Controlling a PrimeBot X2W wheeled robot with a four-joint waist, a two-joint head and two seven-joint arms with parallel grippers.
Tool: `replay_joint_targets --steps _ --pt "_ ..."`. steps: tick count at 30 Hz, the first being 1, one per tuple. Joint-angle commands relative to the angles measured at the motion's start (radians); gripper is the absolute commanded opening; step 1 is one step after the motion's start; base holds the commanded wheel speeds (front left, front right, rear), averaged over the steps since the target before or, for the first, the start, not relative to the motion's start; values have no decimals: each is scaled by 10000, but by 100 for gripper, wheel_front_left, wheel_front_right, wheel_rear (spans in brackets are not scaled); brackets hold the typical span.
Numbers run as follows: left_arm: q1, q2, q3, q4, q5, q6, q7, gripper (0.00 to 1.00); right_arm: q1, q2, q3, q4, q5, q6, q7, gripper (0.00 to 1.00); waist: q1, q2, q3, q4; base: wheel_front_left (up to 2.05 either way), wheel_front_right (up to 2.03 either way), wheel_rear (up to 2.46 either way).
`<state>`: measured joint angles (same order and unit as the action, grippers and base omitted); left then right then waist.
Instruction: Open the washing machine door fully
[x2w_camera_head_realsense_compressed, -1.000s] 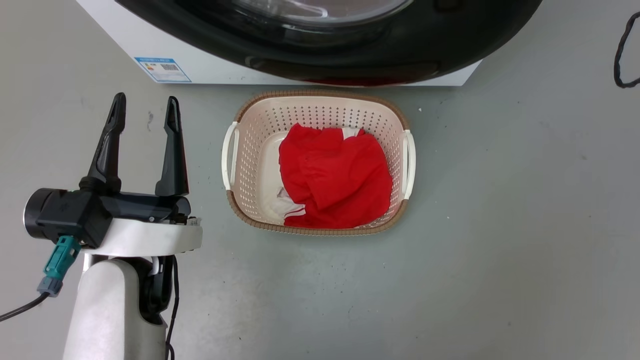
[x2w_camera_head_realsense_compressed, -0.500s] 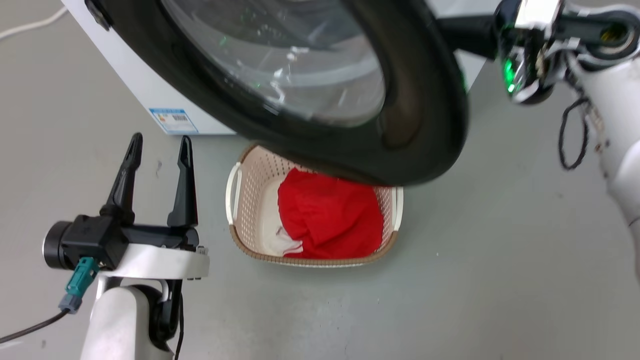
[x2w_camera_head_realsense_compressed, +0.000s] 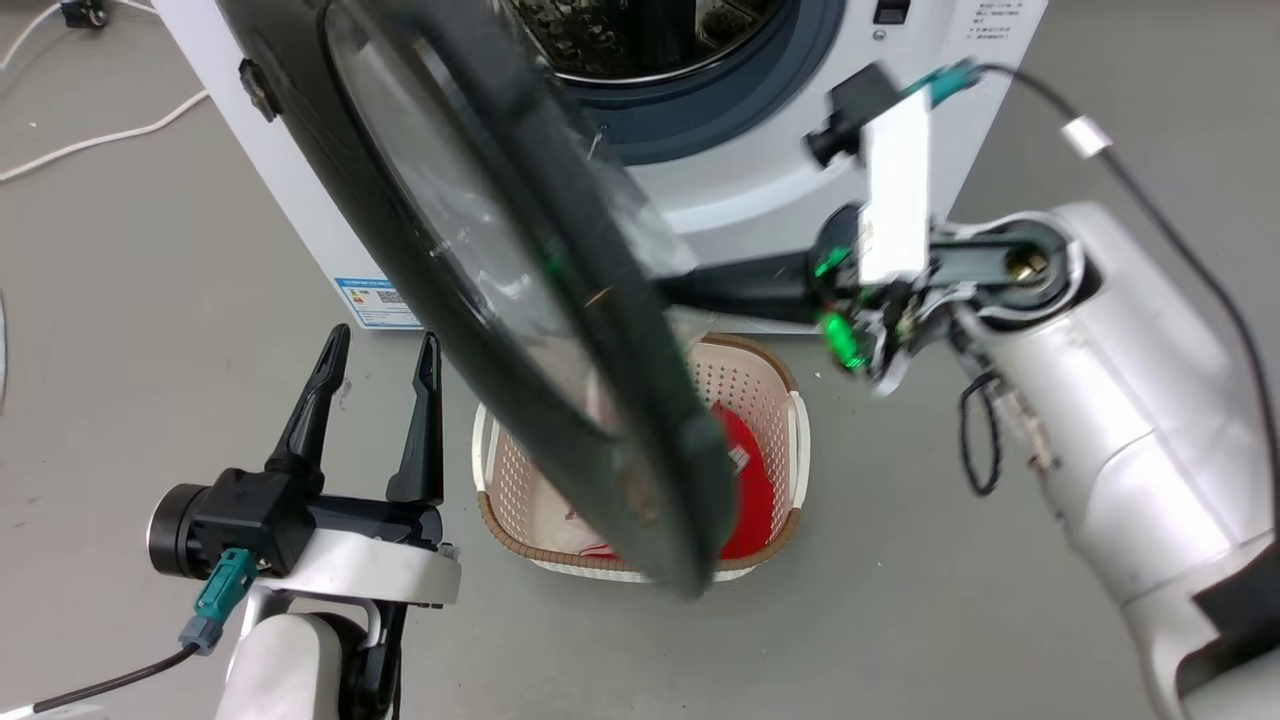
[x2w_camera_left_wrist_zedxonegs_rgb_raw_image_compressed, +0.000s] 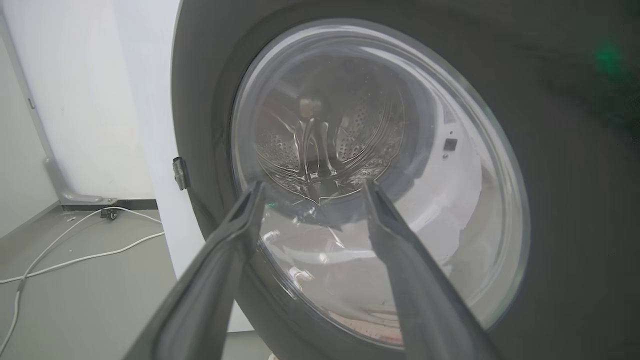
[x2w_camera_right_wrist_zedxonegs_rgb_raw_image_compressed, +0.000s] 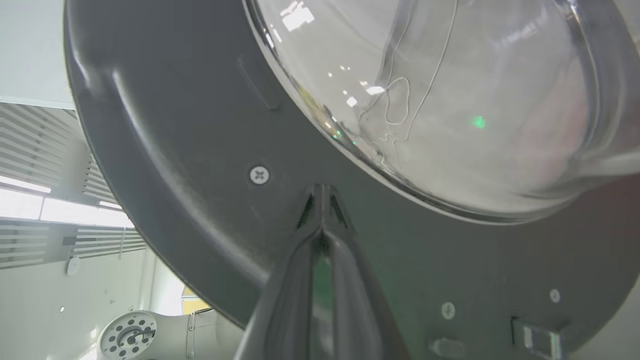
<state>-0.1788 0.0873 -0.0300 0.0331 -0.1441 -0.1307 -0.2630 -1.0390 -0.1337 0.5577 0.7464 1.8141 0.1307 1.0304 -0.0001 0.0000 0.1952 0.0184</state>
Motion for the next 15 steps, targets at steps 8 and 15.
replay_joint_targets --steps 8,15 --pt "136 -24 -63 130 -64 -1 -22 100 1055 480 794 -1138 381 0 -147 0 1 0 -208 152 0 0 0" --pt "393 -115 4 268 -73 -1 -22 100 1852 232 558 -1707 301 0 -1971 0 1 0 -670 190 0 0 0"
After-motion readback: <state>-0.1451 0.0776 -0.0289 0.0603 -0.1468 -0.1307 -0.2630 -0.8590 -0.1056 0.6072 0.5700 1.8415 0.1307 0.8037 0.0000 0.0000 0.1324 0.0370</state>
